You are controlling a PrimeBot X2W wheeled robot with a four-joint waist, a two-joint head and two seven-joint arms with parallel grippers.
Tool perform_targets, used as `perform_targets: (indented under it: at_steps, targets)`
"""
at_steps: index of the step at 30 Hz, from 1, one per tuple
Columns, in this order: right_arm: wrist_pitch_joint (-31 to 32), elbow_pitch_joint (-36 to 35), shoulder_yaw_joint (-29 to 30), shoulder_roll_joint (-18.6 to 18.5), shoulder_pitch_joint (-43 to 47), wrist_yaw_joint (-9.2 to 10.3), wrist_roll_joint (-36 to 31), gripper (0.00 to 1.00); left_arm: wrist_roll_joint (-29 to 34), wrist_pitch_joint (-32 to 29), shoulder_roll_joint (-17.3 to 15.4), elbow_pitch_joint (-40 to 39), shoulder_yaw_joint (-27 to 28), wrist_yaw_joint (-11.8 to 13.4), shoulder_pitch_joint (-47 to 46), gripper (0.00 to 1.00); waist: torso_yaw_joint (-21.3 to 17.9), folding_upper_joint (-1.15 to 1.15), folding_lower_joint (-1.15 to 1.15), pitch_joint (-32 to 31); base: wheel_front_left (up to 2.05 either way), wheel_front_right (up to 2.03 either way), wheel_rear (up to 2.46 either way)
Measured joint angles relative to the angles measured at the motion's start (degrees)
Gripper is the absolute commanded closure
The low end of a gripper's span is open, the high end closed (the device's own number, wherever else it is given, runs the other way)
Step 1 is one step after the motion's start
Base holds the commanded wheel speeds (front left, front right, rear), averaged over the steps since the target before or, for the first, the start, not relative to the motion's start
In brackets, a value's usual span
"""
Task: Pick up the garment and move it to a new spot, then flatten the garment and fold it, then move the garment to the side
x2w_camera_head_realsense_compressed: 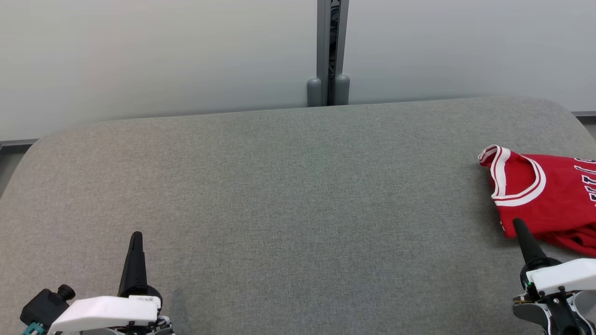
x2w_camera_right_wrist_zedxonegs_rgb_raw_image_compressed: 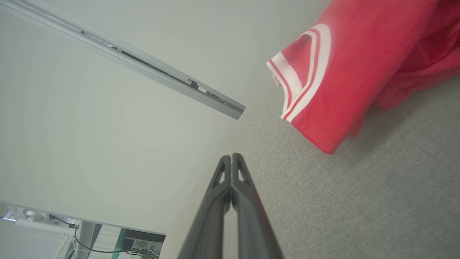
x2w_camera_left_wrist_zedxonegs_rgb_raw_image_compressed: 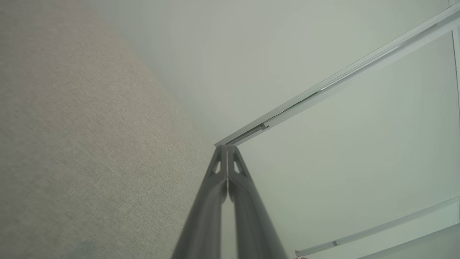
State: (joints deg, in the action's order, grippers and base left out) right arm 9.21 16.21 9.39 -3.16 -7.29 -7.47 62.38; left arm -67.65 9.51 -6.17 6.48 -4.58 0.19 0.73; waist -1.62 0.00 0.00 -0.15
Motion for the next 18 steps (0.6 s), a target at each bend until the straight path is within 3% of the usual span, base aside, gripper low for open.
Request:
perform_targets:
  at_steps: [18]
  targets:
    - [3.5,0.3,2.1,0.1,-0.4,0.00,9.2,1.00,-8.2,-1.0,1.2,-2.2,0.7,-0.9,0.7,1.00,0.4,0.00,0.00,0.0,0.00,0.00,0.00]
